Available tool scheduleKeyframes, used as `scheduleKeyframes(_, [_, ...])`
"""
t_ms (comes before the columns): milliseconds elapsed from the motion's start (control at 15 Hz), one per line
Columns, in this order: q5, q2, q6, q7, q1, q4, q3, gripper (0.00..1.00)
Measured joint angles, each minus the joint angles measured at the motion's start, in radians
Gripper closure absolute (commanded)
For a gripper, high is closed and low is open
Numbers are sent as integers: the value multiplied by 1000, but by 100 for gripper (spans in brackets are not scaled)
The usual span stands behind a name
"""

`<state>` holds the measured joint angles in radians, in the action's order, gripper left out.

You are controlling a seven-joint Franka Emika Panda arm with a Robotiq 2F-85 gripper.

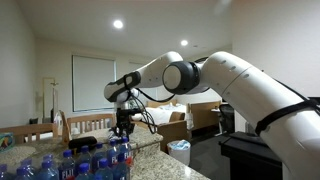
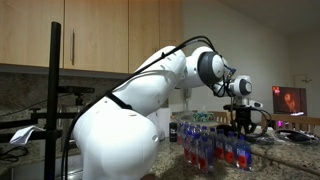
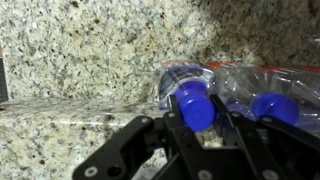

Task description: Move the bottle backward to the second row

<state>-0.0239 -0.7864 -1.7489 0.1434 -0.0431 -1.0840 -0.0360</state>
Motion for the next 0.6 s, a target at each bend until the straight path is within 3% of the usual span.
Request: scheduleKeyframes(600, [0,-17,25,0,-1,31,-1,90])
